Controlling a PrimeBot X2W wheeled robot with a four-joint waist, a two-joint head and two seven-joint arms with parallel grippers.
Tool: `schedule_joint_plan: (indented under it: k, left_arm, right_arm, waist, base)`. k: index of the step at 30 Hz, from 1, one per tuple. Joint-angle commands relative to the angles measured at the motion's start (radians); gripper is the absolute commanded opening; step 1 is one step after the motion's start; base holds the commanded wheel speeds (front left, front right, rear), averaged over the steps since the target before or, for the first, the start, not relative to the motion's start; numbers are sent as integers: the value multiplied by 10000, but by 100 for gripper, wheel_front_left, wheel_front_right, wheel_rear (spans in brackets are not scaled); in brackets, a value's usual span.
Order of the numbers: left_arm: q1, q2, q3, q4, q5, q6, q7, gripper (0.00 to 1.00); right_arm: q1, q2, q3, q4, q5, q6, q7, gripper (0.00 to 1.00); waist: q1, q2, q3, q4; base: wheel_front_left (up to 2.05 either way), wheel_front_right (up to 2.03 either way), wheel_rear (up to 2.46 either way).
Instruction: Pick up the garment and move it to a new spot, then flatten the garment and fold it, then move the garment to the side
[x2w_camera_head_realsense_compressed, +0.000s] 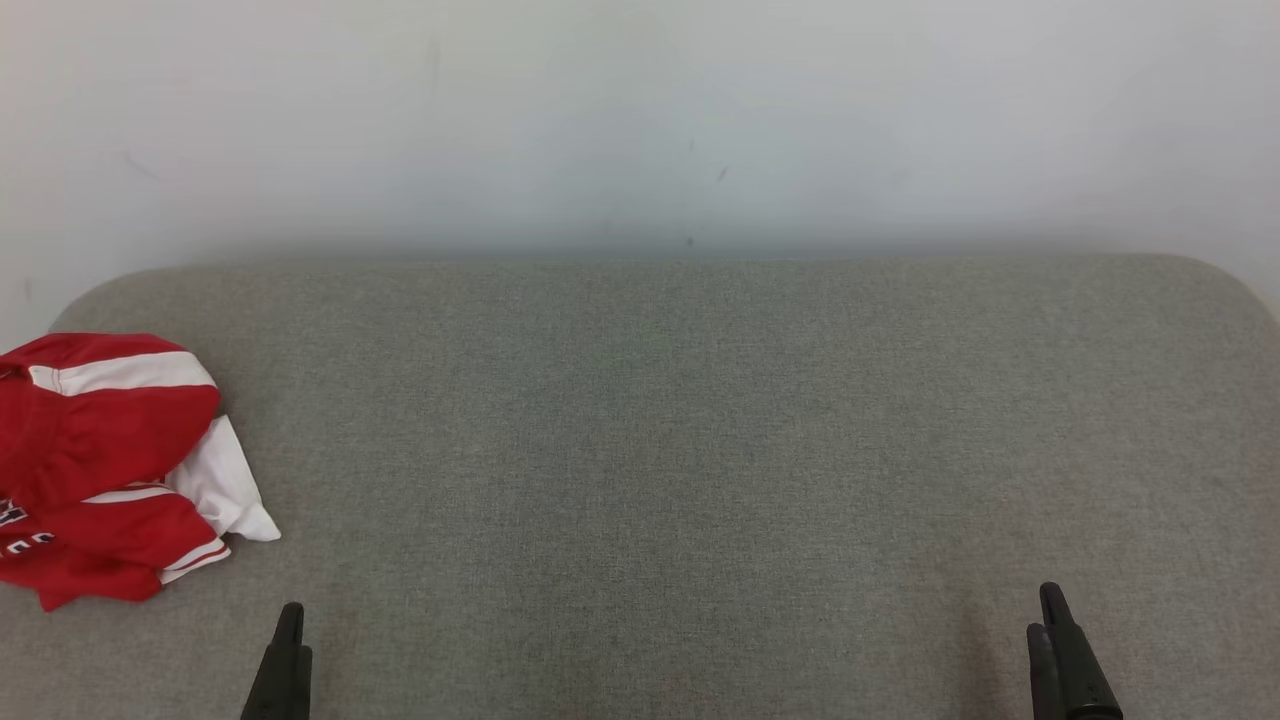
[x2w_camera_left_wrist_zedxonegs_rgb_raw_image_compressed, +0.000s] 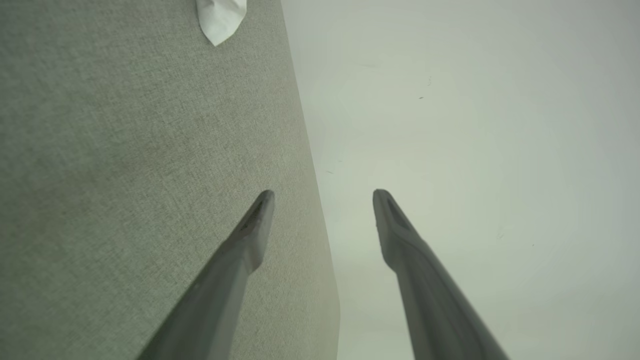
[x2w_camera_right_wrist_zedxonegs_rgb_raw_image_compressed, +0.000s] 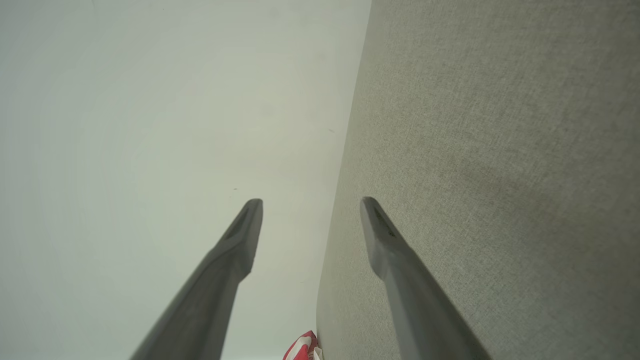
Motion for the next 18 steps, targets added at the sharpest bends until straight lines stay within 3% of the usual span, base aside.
schedule_joint_plan:
  k: [1, 9, 18]
  left_arm:
    - [-181, 3, 11, -128, 424, -55, -141, 100]
    - [-266, -9, 60, -115, 1537, -79, -489, 100]
    - [-337, -23, -151, -225, 3598, -101, -899, 100]
  right_arm:
    - [-208, 7, -19, -69, -377, 17, -84, 100]
    - [-357, 105, -9, 95, -1410, 20, -186, 100]
    - [-531, 220, -53, 251, -3119, 24, -316, 100]
  waist:
    - [0, -1, 7, -2]
    - [0, -1, 43, -6]
    - [0, -1, 83, 7]
  base:
    - [0, 0, 0]
    - [0, 0, 0]
    - [0, 0, 0]
